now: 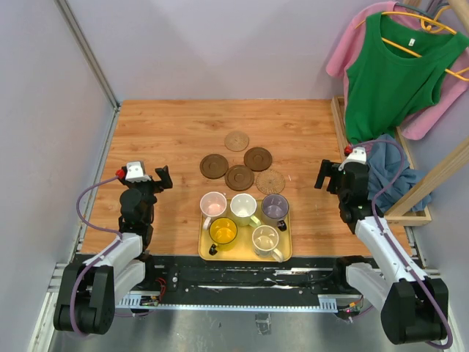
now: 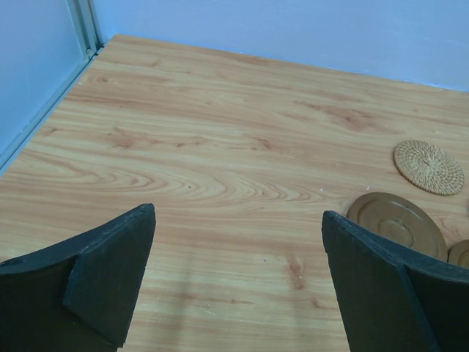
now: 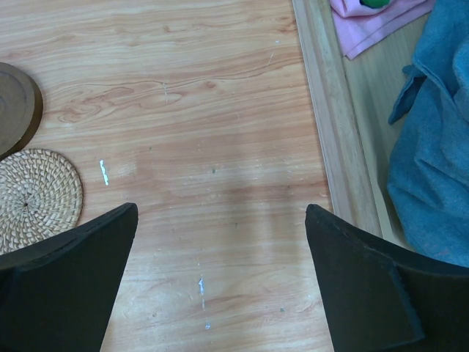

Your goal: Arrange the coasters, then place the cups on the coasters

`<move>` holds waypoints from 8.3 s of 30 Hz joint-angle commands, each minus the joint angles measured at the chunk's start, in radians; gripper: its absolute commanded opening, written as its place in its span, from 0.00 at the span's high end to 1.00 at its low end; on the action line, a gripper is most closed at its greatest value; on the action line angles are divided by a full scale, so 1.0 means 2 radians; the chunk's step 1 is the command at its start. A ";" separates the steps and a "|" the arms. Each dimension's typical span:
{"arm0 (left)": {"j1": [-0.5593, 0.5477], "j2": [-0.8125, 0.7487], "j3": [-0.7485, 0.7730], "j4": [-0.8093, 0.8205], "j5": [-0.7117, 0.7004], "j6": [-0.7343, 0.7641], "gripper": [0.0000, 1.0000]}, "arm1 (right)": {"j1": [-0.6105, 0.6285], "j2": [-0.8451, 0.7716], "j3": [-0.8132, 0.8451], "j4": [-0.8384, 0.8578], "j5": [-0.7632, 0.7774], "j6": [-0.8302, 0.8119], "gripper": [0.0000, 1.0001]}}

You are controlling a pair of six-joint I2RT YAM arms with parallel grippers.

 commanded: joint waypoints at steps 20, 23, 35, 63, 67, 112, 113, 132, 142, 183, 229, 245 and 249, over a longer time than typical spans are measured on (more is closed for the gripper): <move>0.004 -0.008 0.000 0.000 -0.014 0.001 0.00 | -0.008 -0.049 -0.003 -0.025 0.061 0.057 0.02; 0.004 -0.010 0.001 -0.002 -0.014 0.001 0.00 | -0.009 -0.061 -0.004 -0.020 0.056 0.058 0.02; 0.004 -0.009 0.035 -0.059 -0.002 -0.006 0.00 | -0.009 -0.095 0.021 -0.048 0.060 0.049 0.02; 0.000 0.026 0.191 -0.205 0.137 -0.080 0.00 | -0.008 0.117 0.203 -0.046 -0.168 0.057 0.02; -0.020 0.051 0.197 -0.207 0.132 -0.063 0.04 | -0.007 0.185 0.273 -0.082 -0.188 0.050 0.01; -0.156 0.395 0.377 -0.266 0.158 -0.042 0.87 | 0.167 0.594 0.583 -0.235 -0.206 -0.018 0.99; -0.158 0.398 0.378 -0.266 0.158 -0.043 0.92 | 0.167 0.598 0.584 -0.235 -0.208 -0.016 0.99; -0.161 0.467 0.435 -0.323 0.063 -0.060 1.00 | 0.167 0.672 0.642 -0.291 -0.155 -0.008 0.99; -0.118 0.478 0.453 -0.347 0.039 -0.088 0.99 | 0.111 0.642 0.586 -0.300 -0.096 0.017 0.99; -0.160 0.393 0.447 -0.360 0.248 -0.057 0.99 | 0.114 0.436 0.441 -0.276 -0.104 -0.009 0.99; -0.131 0.565 0.597 -0.415 0.200 -0.126 0.99 | 0.122 0.704 0.691 -0.353 -0.086 -0.009 0.99; -0.106 0.566 0.617 -0.430 0.193 -0.113 1.00 | 0.117 0.678 0.764 -0.291 -0.172 -0.034 0.99; -0.098 0.555 0.603 -0.425 0.196 -0.113 1.00 | 0.129 0.709 0.820 -0.293 -0.188 -0.040 0.99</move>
